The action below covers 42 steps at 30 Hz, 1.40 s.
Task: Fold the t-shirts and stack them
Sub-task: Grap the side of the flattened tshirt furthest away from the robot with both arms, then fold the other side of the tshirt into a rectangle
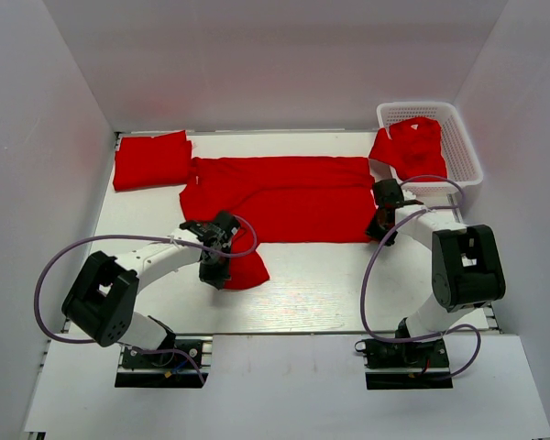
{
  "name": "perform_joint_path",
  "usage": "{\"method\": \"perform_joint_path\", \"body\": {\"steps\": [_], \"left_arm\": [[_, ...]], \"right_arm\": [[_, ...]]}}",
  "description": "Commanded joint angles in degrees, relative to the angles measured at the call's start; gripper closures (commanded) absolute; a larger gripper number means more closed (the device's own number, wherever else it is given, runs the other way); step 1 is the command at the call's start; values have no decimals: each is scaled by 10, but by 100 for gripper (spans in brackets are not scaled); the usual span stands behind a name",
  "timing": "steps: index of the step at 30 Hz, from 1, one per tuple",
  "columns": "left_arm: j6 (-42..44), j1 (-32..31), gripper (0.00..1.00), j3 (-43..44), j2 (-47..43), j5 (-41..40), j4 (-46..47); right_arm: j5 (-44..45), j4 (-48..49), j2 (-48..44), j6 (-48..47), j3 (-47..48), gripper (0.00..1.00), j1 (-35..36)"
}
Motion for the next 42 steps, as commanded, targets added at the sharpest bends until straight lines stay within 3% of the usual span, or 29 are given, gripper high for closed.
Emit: {"method": "perform_joint_path", "body": {"steps": [1,2,5,12,24,30,33,42], "left_arm": [[-1,-2,100,19,-21,-10,-5],[-1,-2,100,24,-21,-3,-5],[-1,-2,100,29,-35,3,-16],[9,-2,100,42,-64,8,-61],[18,-2,100,35,-128,80,-135],[37,11,100,145,-82,44,-90],[21,18,100,226,-22,-68,-68],[55,50,100,352,73,-129,-5]], "right_arm": [[0,20,2,10,-10,63,-3],[0,19,2,10,-12,81,-2],[-1,20,0,7,-15,100,-2],[-1,30,-20,-18,-30,100,0],[-20,-75,-200,-34,-124,100,1],[-16,-60,-190,-52,-73,100,0],[-3,-55,-167,-65,-35,100,-1],[9,-57,-87,-108,75,100,-3]]}}
